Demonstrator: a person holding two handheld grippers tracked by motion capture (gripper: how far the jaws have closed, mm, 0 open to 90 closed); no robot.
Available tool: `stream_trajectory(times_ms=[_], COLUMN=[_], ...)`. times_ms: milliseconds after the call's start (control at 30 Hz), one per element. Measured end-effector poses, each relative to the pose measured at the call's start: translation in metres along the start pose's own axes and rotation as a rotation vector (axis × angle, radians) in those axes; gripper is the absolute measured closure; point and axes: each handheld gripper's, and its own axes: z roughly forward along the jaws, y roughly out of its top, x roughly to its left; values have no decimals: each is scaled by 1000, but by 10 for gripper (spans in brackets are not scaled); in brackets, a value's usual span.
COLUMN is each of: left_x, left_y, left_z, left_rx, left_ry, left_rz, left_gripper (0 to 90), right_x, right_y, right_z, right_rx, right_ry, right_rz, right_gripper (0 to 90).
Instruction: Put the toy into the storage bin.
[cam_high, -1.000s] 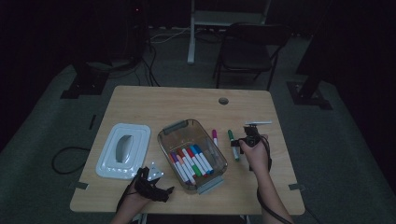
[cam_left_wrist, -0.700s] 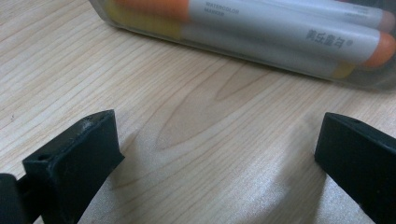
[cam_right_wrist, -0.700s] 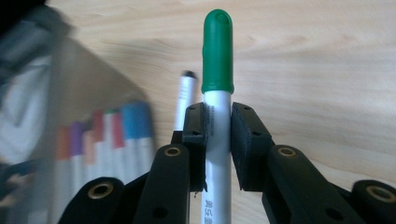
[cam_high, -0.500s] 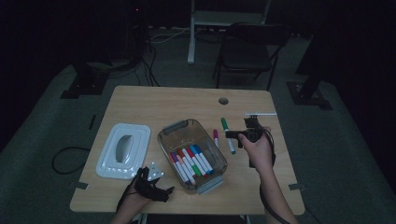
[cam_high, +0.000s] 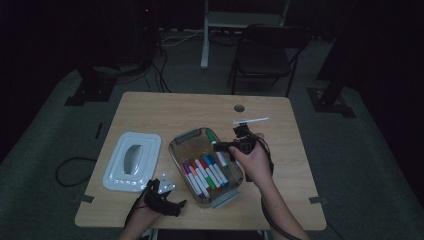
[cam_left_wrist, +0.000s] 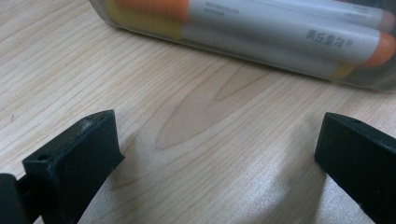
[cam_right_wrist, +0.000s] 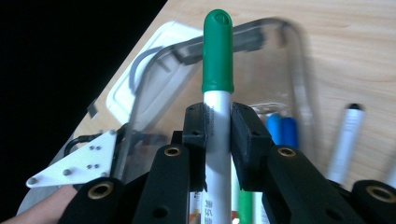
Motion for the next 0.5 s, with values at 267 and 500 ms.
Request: stream_trajectory(times_ms=[267, 500], left_x=[0, 0], left_y=[0, 0], left_z=[0, 0], left_rx=[1, 0], left_ry=[-1, 0], left_rz=[0, 0], left_gripper=[6, 6], right_x=[24, 34], right_y=[-6, -16], right_z=[42, 79], right_rx=[106, 222], right_ry=[27, 24], right_rz=[-39, -55], right_gripper=[767, 766])
